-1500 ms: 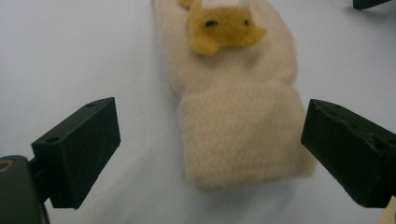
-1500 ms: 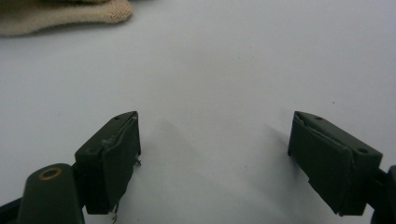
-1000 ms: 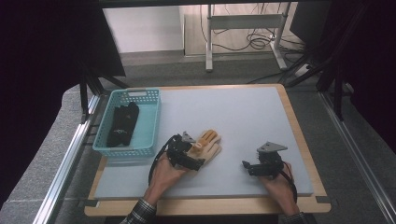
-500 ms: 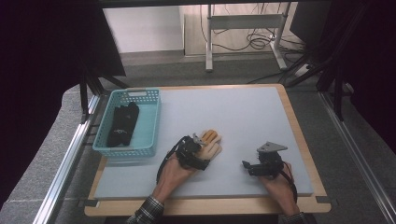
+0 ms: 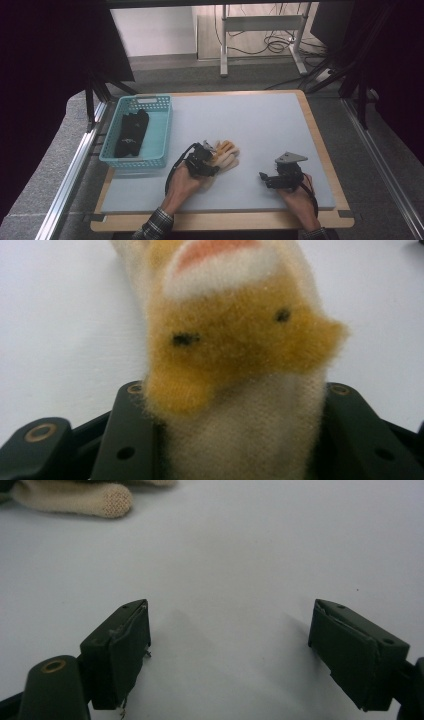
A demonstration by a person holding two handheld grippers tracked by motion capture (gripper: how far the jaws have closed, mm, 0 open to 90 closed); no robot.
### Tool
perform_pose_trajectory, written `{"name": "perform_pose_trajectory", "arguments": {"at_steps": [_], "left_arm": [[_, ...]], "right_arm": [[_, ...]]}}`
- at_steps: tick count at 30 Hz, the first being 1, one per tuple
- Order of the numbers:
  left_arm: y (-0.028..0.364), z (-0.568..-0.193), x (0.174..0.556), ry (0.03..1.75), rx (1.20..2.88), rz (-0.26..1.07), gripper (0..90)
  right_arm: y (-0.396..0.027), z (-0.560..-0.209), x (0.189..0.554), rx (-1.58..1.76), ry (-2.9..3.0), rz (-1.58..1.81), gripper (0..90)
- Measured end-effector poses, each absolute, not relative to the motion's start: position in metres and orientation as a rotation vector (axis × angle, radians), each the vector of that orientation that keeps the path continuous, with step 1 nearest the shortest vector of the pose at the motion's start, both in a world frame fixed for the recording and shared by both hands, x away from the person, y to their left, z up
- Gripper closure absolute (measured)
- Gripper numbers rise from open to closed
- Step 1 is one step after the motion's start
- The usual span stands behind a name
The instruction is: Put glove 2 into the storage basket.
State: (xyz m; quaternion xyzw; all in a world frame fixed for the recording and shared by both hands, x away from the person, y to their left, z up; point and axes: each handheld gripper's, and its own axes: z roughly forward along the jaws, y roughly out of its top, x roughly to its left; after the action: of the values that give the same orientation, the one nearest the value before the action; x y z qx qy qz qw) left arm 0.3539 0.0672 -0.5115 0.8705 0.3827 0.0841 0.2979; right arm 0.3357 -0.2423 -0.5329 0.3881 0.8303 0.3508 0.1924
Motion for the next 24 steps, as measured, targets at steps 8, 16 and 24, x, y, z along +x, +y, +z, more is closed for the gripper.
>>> {"name": "perform_pose_trajectory", "arguments": {"at_steps": [8,16,24], "left_arm": [[0.082,-0.496,0.36,1.047,2.274,0.252,54.7],[0.095,-0.478,0.368,1.083,2.246,0.299,54.3],[0.111,-0.455,0.377,1.122,2.21,0.347,54.2]], "right_arm": [[-0.242,-0.533,0.336,1.088,2.331,0.985,16.4],[-0.242,-0.533,0.336,1.088,2.331,0.984,16.4],[-0.242,-0.533,0.336,1.088,2.331,0.984,16.4]]}}
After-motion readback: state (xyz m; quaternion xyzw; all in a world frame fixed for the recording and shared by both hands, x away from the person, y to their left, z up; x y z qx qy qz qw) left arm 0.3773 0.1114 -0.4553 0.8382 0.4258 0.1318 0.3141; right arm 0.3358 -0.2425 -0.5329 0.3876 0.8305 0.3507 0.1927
